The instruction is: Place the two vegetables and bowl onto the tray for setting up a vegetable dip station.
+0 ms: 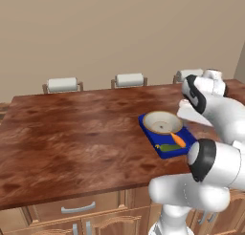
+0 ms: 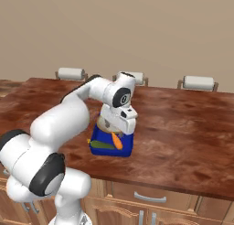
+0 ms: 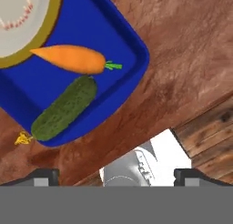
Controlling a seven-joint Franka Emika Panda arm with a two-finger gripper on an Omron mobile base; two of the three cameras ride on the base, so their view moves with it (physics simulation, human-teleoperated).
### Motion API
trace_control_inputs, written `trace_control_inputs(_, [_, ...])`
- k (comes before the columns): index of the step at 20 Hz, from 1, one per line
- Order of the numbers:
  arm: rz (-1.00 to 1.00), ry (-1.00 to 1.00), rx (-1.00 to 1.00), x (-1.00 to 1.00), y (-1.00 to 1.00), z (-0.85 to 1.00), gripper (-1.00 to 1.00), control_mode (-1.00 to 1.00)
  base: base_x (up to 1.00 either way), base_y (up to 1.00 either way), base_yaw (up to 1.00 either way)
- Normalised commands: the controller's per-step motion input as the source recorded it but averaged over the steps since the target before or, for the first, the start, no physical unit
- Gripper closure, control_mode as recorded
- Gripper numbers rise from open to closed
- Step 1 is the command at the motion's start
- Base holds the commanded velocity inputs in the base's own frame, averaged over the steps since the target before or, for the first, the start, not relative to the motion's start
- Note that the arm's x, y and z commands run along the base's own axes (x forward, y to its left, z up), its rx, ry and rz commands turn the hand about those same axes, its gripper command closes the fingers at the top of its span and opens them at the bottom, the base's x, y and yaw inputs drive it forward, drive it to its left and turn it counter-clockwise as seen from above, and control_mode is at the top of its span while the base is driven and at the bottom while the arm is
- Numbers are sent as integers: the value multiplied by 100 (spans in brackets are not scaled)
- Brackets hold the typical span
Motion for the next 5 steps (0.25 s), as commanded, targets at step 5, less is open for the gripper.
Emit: trace_control_inputs(5, [29, -21, -10, -35, 2, 14, -100, -100, 0, 0, 0])
